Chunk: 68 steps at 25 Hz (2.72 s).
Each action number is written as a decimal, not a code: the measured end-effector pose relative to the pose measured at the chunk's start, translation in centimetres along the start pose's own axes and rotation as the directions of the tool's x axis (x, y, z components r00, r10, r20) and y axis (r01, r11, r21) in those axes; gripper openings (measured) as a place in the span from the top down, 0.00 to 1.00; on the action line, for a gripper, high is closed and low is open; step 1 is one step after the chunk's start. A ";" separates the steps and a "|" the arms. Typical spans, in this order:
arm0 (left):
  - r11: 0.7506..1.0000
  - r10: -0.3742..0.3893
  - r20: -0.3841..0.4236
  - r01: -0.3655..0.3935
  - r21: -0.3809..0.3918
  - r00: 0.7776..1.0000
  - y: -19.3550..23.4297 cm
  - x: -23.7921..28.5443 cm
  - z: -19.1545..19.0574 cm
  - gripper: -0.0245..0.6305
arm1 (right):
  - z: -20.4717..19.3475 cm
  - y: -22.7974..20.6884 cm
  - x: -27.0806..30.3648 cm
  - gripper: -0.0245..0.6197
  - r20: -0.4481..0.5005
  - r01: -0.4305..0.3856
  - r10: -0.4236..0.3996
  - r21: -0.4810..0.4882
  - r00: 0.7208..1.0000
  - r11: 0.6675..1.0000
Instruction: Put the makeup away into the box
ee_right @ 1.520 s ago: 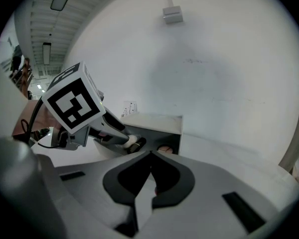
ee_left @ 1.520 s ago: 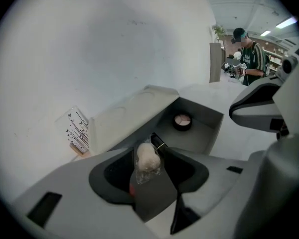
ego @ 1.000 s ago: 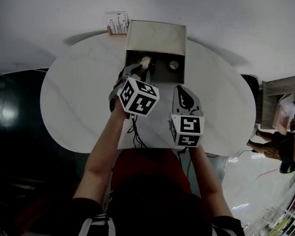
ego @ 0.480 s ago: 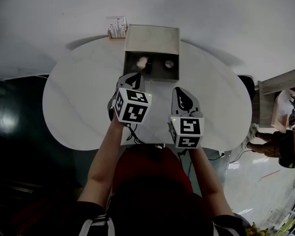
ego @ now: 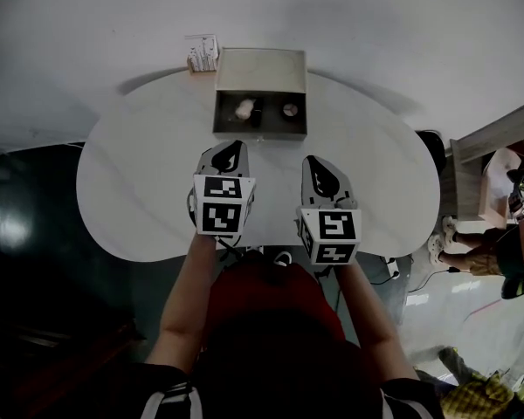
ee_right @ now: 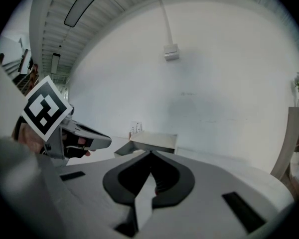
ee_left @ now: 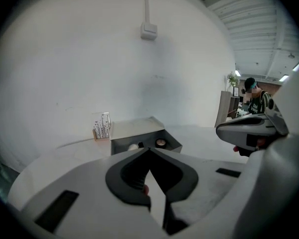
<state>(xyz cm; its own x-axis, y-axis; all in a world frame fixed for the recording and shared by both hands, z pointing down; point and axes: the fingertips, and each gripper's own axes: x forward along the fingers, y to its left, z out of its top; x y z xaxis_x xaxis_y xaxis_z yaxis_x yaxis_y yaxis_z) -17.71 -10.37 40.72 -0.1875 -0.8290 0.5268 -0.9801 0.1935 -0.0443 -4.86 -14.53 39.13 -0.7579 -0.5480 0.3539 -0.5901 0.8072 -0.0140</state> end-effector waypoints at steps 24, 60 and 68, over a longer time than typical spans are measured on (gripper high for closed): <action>0.997 0.017 0.229 0.000 -0.074 0.973 -3.8 -7.6 0.0 0.93 | 1.4 1.6 -7.5 0.94 0.109 -0.101 0.090 0.099 0.990 0.990; 0.991 -0.066 0.263 0.093 -0.092 0.963 -6.6 -9.3 -0.1 0.93 | 1.1 2.1 -9.9 0.94 0.142 -0.130 0.117 0.086 0.983 0.988; 0.992 -0.108 0.242 0.119 -0.031 0.964 -5.9 -6.0 1.3 0.93 | 0.7 1.3 -8.6 0.94 0.174 -0.137 0.114 0.127 0.978 0.982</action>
<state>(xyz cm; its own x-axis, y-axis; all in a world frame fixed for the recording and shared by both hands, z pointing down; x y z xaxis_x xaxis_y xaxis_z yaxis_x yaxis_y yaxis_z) -10.87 -7.23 36.72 -0.0909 -0.9472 0.3076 -0.9929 0.1099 0.0452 0.73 -8.93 35.38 -0.8572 -0.4818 0.1820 -0.5108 0.8404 -0.1810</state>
